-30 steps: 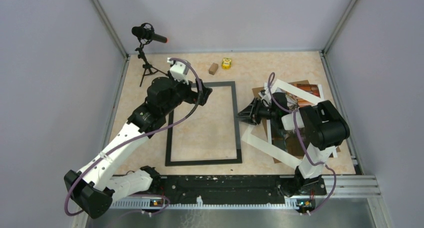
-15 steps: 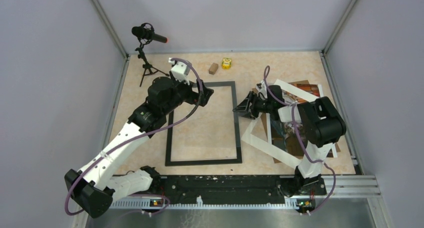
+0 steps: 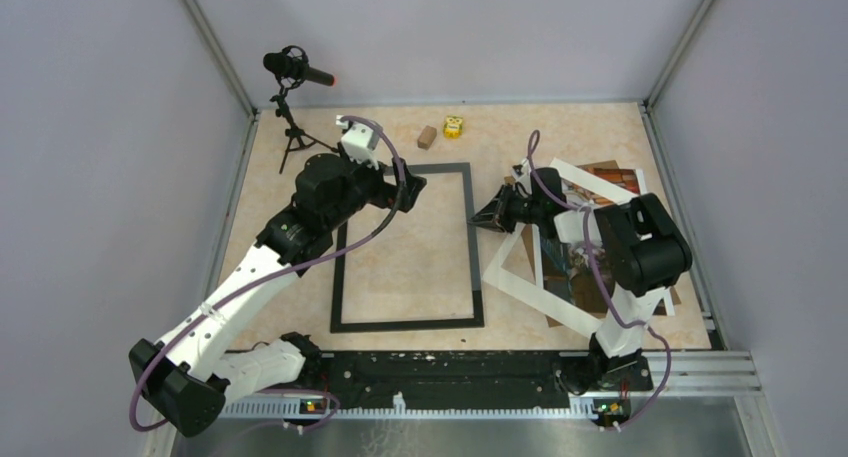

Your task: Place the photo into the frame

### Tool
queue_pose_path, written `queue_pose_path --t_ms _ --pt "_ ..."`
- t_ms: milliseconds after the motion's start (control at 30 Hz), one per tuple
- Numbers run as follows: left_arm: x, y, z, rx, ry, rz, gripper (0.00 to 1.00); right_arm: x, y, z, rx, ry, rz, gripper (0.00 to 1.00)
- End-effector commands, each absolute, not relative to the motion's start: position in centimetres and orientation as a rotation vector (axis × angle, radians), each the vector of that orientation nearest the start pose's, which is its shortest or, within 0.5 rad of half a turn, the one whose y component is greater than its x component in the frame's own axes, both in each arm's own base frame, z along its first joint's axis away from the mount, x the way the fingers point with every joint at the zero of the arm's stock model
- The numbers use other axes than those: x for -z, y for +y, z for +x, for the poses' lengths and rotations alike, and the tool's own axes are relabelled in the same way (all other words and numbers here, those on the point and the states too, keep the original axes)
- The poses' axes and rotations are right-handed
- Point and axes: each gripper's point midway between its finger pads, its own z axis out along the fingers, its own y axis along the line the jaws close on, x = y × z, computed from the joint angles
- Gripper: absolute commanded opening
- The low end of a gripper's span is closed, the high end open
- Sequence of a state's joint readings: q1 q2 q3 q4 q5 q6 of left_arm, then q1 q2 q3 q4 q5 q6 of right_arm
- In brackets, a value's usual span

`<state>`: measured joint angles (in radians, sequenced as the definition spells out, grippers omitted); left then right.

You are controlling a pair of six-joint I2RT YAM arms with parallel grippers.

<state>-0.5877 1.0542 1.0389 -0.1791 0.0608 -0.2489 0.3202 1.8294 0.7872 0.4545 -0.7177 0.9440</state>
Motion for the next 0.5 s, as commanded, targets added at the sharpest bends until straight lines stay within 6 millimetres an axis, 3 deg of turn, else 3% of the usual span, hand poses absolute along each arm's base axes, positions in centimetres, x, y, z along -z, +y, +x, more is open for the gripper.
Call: queue_pose_path --t_ms 0,233,467 --pt "-32.7 -21.6 30.1 0.63 1.725 0.304 0.99 -10.9 26.5 34.4 -1.455 2.274 0.195 0.0" --pt "-34.5 -19.0 30.7 0.554 1.68 0.235 0.99 -15.1 27.3 33.3 -1.513 2.238 0.136 0.0" --pt "-37.0 -15.5 30.4 0.506 1.588 0.137 0.99 -20.8 30.7 31.4 -1.589 2.183 0.025 0.0"
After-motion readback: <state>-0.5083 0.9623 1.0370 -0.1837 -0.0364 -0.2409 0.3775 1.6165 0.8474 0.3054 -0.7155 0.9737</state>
